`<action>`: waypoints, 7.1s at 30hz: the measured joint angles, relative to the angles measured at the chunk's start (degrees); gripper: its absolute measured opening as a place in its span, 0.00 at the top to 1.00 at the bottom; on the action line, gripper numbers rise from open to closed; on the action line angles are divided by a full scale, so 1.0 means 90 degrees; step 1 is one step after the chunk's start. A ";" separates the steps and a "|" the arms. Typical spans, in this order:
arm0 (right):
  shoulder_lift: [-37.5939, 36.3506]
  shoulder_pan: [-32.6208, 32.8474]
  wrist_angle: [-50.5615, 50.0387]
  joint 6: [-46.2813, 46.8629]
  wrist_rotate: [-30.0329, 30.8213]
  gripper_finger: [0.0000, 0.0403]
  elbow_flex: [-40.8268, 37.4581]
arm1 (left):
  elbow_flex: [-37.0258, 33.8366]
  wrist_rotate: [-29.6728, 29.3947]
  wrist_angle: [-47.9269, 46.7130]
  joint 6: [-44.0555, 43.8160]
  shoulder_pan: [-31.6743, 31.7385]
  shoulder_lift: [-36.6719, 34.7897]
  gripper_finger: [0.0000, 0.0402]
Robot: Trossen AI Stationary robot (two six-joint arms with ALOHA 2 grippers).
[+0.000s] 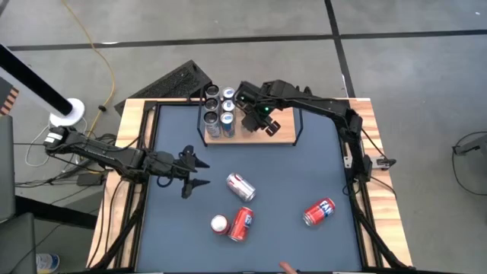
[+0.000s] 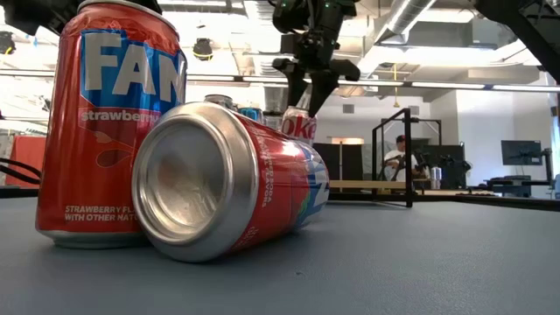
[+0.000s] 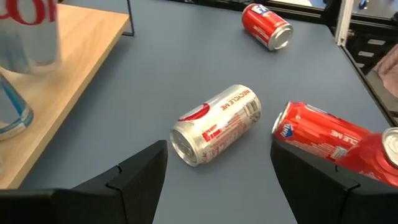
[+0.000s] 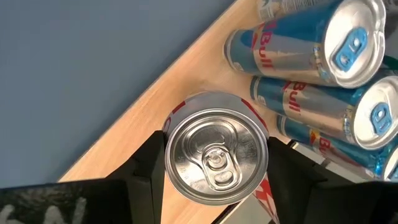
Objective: Place canned beverage on shelf
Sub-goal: Put the right silver soda can aligned with the other silver soda can on the shelf
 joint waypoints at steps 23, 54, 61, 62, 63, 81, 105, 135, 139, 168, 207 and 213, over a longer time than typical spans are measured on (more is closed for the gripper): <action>-0.0029 -0.0009 0.0173 -0.1090 -0.0183 0.51 -0.0406 | 0.0000 -0.0372 0.0000 0.0000 0.0000 0.0000 0.32; -0.0025 -0.0017 0.0671 0.0539 0.0486 0.38 -0.0430 | 0.0000 -0.0512 0.0137 0.0002 0.0000 0.0000 0.32; -0.0319 0.0083 0.0660 0.1059 0.0490 0.38 -0.0430 | 0.0000 -0.0411 0.0215 0.0002 0.0001 0.0000 0.32; -0.0365 0.0108 0.0676 0.1123 0.0487 0.38 -0.0430 | 0.0000 -0.0415 0.0230 0.0002 0.0001 0.0000 0.32; -0.0415 0.0119 0.0677 0.1228 0.0479 0.38 -0.0430 | 0.0000 -0.0415 0.0251 0.0003 0.0001 0.0000 0.32; -0.0437 0.0050 0.0454 0.1971 -0.0140 0.38 -0.0415 | 0.0000 -0.0271 0.0354 -0.0002 0.0000 0.0000 0.32; -0.2852 0.1974 0.1021 0.8417 0.2137 0.84 -0.3623 | 0.0000 -0.0055 0.0406 0.0281 0.0000 -0.0017 0.32; -0.1979 0.1676 0.5591 1.0011 0.3432 1.00 -0.6312 | 0.0002 -0.0189 0.0330 0.0053 0.0002 -0.0017 0.32; -0.1979 0.1534 0.5777 0.9719 0.3435 1.00 -0.6312 | 0.0002 -0.0204 0.0338 0.0053 0.0003 -0.0017 0.32; -0.2344 0.2095 0.5216 0.9776 0.3872 1.00 -0.6202 | 0.0002 -0.0281 0.0443 0.0001 0.0000 -0.0017 0.32; -0.1913 0.1171 0.7066 0.8086 0.2901 1.00 -0.6193 | 0.0002 -0.0599 0.0172 0.0150 0.0008 -0.0012 0.32; -0.1914 0.0975 0.7308 0.7806 0.2764 1.00 -0.6193 | 0.0002 -0.0612 0.0172 0.0163 0.0008 -0.0012 0.32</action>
